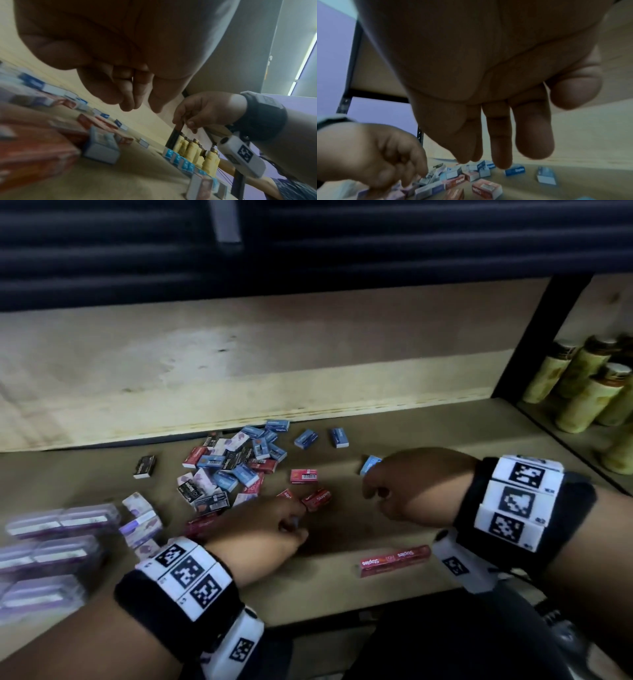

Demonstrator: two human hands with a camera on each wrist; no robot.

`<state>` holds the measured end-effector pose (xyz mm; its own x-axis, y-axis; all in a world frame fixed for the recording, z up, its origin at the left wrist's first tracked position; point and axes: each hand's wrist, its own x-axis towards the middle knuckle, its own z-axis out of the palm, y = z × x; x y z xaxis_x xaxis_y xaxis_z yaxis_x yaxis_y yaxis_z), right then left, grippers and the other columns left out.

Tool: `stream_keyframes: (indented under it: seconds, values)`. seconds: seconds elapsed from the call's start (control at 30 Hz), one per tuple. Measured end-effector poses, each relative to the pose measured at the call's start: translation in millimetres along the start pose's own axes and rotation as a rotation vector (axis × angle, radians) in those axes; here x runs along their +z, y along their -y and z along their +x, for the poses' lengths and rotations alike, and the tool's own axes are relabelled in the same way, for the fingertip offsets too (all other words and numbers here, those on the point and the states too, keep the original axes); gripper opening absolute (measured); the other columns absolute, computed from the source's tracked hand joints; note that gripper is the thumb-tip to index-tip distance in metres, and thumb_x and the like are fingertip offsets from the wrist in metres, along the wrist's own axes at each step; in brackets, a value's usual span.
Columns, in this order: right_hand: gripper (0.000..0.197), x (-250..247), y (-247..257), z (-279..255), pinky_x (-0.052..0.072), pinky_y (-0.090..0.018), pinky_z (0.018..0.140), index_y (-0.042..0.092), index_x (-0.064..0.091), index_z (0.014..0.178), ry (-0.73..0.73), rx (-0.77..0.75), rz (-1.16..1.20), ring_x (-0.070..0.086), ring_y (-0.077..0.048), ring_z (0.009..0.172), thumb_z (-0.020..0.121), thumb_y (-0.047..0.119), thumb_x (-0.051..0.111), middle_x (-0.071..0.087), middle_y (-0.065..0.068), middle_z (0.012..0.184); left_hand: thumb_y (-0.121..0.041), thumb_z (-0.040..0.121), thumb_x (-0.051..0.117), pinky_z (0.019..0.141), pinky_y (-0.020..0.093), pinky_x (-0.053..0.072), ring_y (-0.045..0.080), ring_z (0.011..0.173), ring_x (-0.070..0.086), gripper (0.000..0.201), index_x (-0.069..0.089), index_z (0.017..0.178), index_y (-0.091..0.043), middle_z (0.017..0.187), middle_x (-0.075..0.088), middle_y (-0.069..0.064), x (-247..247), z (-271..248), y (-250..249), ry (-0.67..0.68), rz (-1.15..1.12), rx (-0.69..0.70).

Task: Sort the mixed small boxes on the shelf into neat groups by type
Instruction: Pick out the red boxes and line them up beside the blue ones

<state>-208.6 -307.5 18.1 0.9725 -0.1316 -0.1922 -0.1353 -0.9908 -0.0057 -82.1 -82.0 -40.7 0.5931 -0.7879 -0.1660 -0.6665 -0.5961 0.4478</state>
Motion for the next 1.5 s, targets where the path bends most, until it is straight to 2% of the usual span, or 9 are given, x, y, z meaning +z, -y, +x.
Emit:
stream_keyframes:
  seconds: [0.17,0.27,0.5,0.67,0.8,0.93,1.13,1.27,1.5]
  values:
    - [0.037,-10,22,41,0.036,-0.027,0.070,0.043,0.060,0.122,0.058,-0.108,-0.074,0.061,-0.013,0.098,0.086,0.034,0.058,0.064,0.015,0.109,-0.046,0.077,0.054,0.066,0.023,0.048,-0.010,0.073,0.058,0.020,0.061,0.095,-0.050,0.082,0.064,-0.027,-12,-14,22,-0.066,-0.015,-0.031]
    - [0.032,-6,36,63,0.036,-0.024,0.062,0.035,0.063,0.121,0.103,-0.178,-0.070,0.064,-0.020,0.094,0.091,0.028,0.058,0.068,0.006,0.107,-0.048,0.079,0.059,0.074,0.030,0.052,-0.006,0.078,0.061,0.021,0.061,0.099,-0.046,0.085,0.066,-0.022,-14,-25,35,-0.093,-0.049,-0.049]
    - [0.040,15,52,103,0.041,-0.027,0.077,0.026,0.056,0.136,0.189,-0.228,-0.245,0.063,-0.024,0.106,0.096,0.029,0.056,0.065,-0.003,0.122,-0.051,0.077,0.069,0.098,0.024,0.047,0.002,0.109,0.061,0.050,0.062,0.125,-0.038,0.122,0.066,-0.018,-10,-37,66,-0.175,-0.029,-0.174]
    - [0.032,29,56,118,0.048,-0.032,0.084,0.021,0.065,0.125,0.275,-0.140,-0.291,0.065,-0.025,0.105,0.095,0.025,0.057,0.067,-0.003,0.119,-0.052,0.078,0.064,0.089,0.014,0.038,0.003,0.111,0.059,0.050,0.060,0.127,-0.042,0.124,0.063,-0.017,-11,-43,76,-0.181,-0.009,-0.186]
    - [0.025,26,51,116,0.052,-0.032,0.077,0.025,0.069,0.111,0.216,-0.153,-0.206,0.066,-0.023,0.093,0.088,0.033,0.063,0.068,-0.001,0.104,-0.048,0.083,0.065,0.088,0.014,0.038,0.002,0.112,0.058,0.047,0.060,0.128,-0.040,0.125,0.062,-0.018,-14,-44,75,-0.174,-0.032,-0.174]
    - [0.018,22,53,111,0.030,-0.022,0.056,0.019,0.070,0.091,0.178,-0.216,-0.280,0.057,-0.016,0.072,0.089,0.036,0.064,0.067,0.000,0.089,-0.050,0.082,0.064,0.084,0.016,0.038,0.003,0.109,0.059,0.044,0.060,0.125,-0.042,0.120,0.063,-0.019,-13,-43,75,-0.163,-0.021,-0.177]
    - [0.020,14,47,94,0.043,-0.034,0.076,0.029,0.066,0.097,0.095,-0.095,-0.216,0.063,-0.022,0.088,0.085,0.044,0.062,0.066,0.006,0.091,-0.049,0.083,0.060,0.088,0.026,0.049,-0.001,0.097,0.061,0.030,0.066,0.111,-0.040,0.105,0.066,-0.021,-15,-44,71,-0.109,-0.047,-0.116]
    - [0.022,1,46,80,0.041,-0.042,0.081,0.029,0.065,0.082,-0.057,-0.147,-0.330,0.056,-0.019,0.086,0.073,0.047,0.057,0.060,0.010,0.083,-0.053,0.082,0.055,0.091,0.028,0.049,0.002,0.101,0.061,0.037,0.067,0.114,-0.041,0.108,0.067,-0.020,-20,-45,66,-0.040,0.005,-0.091]
    - [0.025,-13,51,58,0.040,-0.042,0.085,0.032,0.064,0.088,-0.096,-0.189,-0.329,0.048,-0.015,0.096,0.077,0.054,0.059,0.055,0.012,0.087,-0.066,0.077,0.059,0.092,0.026,0.048,0.014,0.116,0.059,0.059,0.054,0.129,-0.040,0.127,0.061,-0.014,-12,-50,61,0.002,0.196,-0.076]
